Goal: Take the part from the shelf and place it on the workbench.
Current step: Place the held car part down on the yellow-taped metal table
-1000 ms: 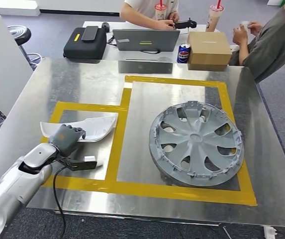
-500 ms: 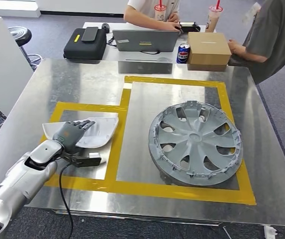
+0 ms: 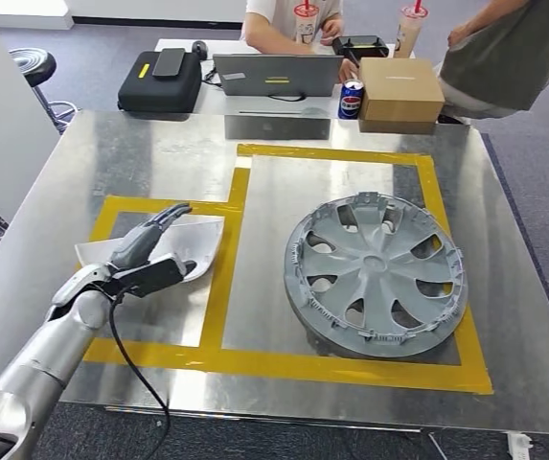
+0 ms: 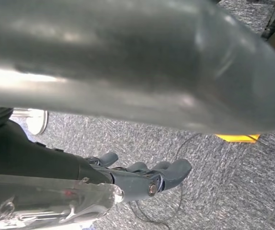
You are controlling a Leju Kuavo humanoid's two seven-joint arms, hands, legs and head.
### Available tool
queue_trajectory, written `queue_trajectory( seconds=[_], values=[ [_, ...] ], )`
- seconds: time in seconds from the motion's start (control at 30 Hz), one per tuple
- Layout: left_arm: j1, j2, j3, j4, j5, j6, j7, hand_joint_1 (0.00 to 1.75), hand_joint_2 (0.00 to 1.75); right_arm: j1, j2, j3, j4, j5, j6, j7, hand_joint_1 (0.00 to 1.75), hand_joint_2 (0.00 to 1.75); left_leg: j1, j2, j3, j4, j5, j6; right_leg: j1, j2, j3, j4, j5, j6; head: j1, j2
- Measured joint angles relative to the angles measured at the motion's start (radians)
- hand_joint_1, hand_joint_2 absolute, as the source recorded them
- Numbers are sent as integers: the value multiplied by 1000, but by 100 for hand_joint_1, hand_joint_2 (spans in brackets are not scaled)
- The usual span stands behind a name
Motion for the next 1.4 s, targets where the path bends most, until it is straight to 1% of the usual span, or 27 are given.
queue_trajectory(
  seconds=[0.13,0.23,0.3,0.37,0.47,0.57,0.63,0.73,0.87,0.93,1.03,1.13,1.23,1.33,1.4],
  values=[
    [29,4,102,-83,214,-163,-102,0,0,1,0,0,0,7,0,-10,0,0,0,0,-2,0,0,0,0,0,-2,2,-1,-1,0,0],
    [68,24,164,-138,402,-307,-194,0,0,1,0,0,0,14,0,-20,0,0,0,0,-2,0,-1,-2,0,0,-4,4,-2,-2,0,0],
    [94,34,218,-176,526,-374,-224,0,0,3,0,0,0,17,0,-25,0,0,0,1,-3,0,-1,-2,0,1,-6,4,-2,-3,0,0],
    [113,36,287,-215,627,-409,-232,0,0,3,0,1,0,18,-1,-29,0,0,0,1,-3,0,-1,-3,1,1,-6,5,-2,-3,0,0],
    [132,35,375,-257,687,-413,-231,0,0,3,0,3,0,18,-3,-30,0,0,0,1,-4,0,0,-3,1,0,-7,5,-3,-3,0,0],
    [143,29,440,-278,717,-369,-233,0,0,2,0,5,0,18,-10,-30,0,0,1,1,-4,0,0,-4,1,0,-7,6,-2,-4,0,0],
    [152,27,496,-292,754,-333,-251,0,0,3,0,5,0,17,-15,-30,0,0,2,1,-4,0,0,-5,1,1,-8,6,-2,-5,0,0],
    [174,26,616,-329,816,-297,-281,0,0,6,0,5,0,15,-19,-30,0,0,2,2,-5,0,0,-5,2,2,-9,6,-2,-5,0,0],
    [202,29,770,-380,858,-256,-289,0,0,6,0,4,0,7,-23,-24,0,0,3,2,-6,-1,0,-5,3,1,-9,7,-3,-7,0,0],
    [230,46,843,-402,849,-240,-291,0,0,6,0,4,0,1,-25,-20,0,0,3,3,-6,-1,-2,-7,3,2,-9,8,-4,-8,0,0],
    [279,82,955,-424,830,-261,-291,0,0,12,0,4,0,-5,-29,-15,0,0,4,4,-4,-1,-3,-9,4,3,-11,8,-6,-10,0,0],
    [310,98,1038,-441,815,-270,-291,0,0,13,0,4,0,-11,-32,-14,0,0,5,3,-6,-1,-3,-9,5,1,-11,8,-6,-11,0,0],
    [347,100,1125,-481,822,-279,-291,0,0,12,0,4,0,-19,-38,-14,0,0,5,3,-7,-1,-4,-11,6,2,-10,9,-7,-12,0,0],
    [383,95,1254,-520,849,-343,-291,0,0,18,1,1,0,-29,-48,-17,0,0,5,4,-6,-1,-5,-12,6,3,-11,10,-8,-13,0,0],
    [399,86,1349,-543,813,-350,-291,0,0,21,1,-4,0,-37,-57,-18,0,0,6,4,-6,-1,-5,-11,6,3,-12,10,-9,-13,0,0]
  ],
)
